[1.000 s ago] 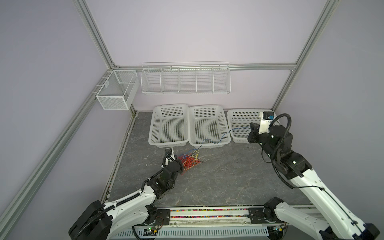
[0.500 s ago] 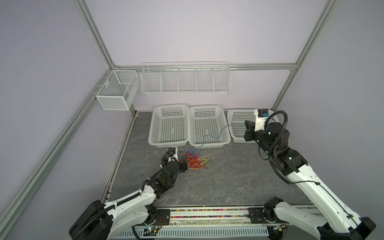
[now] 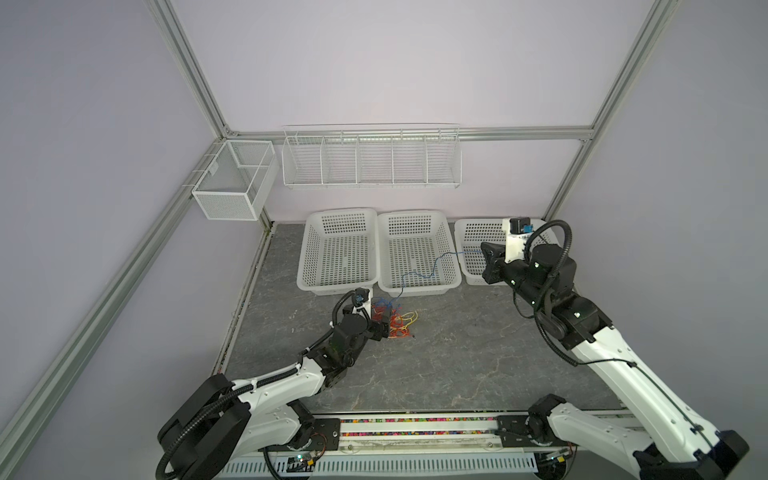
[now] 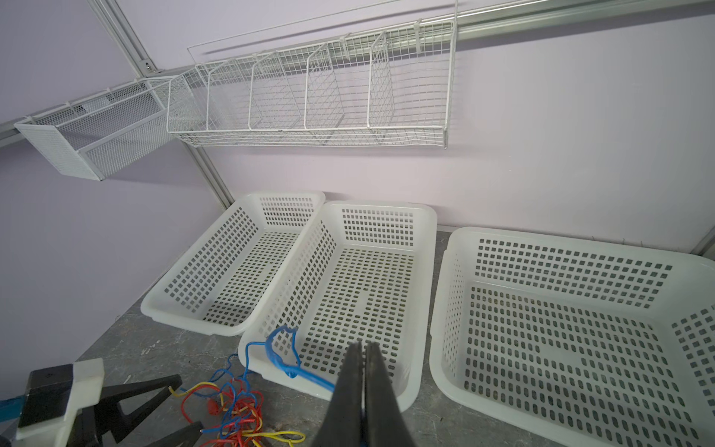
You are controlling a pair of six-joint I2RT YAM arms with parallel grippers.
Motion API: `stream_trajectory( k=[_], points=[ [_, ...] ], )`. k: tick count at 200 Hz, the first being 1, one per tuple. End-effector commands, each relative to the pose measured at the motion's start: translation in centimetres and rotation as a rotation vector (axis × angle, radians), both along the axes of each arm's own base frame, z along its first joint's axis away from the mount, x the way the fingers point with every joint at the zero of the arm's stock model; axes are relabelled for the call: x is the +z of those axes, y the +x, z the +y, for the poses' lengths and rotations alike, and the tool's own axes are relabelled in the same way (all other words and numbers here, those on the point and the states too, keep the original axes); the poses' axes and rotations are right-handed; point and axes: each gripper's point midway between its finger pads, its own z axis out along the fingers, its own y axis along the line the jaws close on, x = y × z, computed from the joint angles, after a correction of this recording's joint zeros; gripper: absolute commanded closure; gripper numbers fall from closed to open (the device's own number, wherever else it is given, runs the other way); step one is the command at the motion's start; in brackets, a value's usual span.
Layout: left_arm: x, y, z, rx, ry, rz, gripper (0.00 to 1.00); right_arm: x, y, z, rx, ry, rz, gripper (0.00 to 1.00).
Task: Untangle the cables
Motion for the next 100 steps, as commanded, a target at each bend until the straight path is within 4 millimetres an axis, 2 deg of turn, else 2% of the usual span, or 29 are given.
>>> stream_trajectory(
  k=[1,54,100],
  points=[
    [1.4,0.8,-1.5,-0.036,-0.036,-0.035,0.14,-1.7,-0.2,-1.1,-0.051,-0.003,0.042,0.9],
    [-1.1,1.2,-1.6,-0.007,-0.032,0.019,0.18,-7.4,-1.6,-5.3,-0.242,-0.107,0.202,0.86],
    [-1.9,1.2,-2.1,-0.026,-0.037,0.036,0.2,-11.4,-2.6,-5.7,-0.245,-0.153,0.305,0.81]
  ],
)
